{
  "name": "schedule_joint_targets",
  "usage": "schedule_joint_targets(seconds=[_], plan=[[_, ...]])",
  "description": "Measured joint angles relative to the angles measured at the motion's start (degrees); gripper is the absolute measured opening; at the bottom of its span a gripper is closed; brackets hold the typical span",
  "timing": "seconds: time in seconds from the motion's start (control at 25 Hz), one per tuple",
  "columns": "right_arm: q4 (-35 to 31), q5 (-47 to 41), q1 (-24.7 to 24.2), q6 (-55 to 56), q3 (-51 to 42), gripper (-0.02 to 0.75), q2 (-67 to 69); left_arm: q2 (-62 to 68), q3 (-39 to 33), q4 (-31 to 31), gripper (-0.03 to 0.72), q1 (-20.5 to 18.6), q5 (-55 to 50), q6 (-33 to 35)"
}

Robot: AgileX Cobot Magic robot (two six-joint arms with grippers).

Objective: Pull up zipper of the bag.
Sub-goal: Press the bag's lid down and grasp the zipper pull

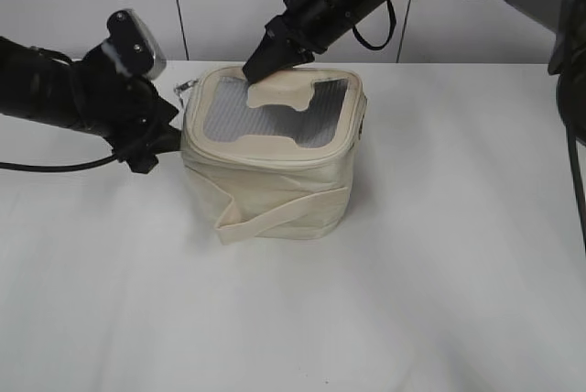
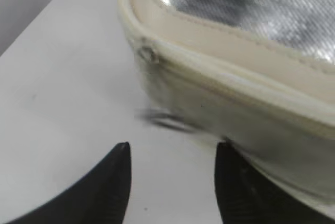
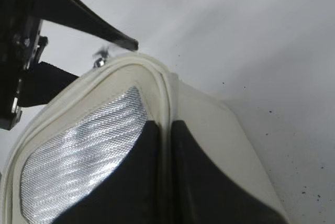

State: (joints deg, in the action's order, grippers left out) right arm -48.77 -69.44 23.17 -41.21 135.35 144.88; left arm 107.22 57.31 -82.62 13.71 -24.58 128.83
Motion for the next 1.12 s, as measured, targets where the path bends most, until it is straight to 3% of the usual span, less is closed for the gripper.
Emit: schedule_joint_targets(seconds=[0.2,0.44,0.64,0.84,1.12], plan=[[0.0,0.0,0.0,0.0,0.0,0.047,0.0,0.0,-0.1,3.5,0.4,0.1,-0.5,0.0],[0.0,0.0,0.0,0.1,0.0,0.047,0.0,0.0,-0.1,-6.2,0.4,0.0,-0.7,0.3],[0.1,0.0,-0.1,0.1,0.0,0.047,0.0,0.0,-0.3,-13.5,0.4,0.0,-0.5,5.5],[0.1,0.0,-0.1,0.1,0.0,0.047,0.0,0.1,-0.4,-14.9,0.4,-0.1,-0.9,11.6],[0.0,0.1,-0.1,0.1,0.0,0.047,0.0,0.1,-0.4,-15.8,0.391,-0.1,0.6,12.3]])
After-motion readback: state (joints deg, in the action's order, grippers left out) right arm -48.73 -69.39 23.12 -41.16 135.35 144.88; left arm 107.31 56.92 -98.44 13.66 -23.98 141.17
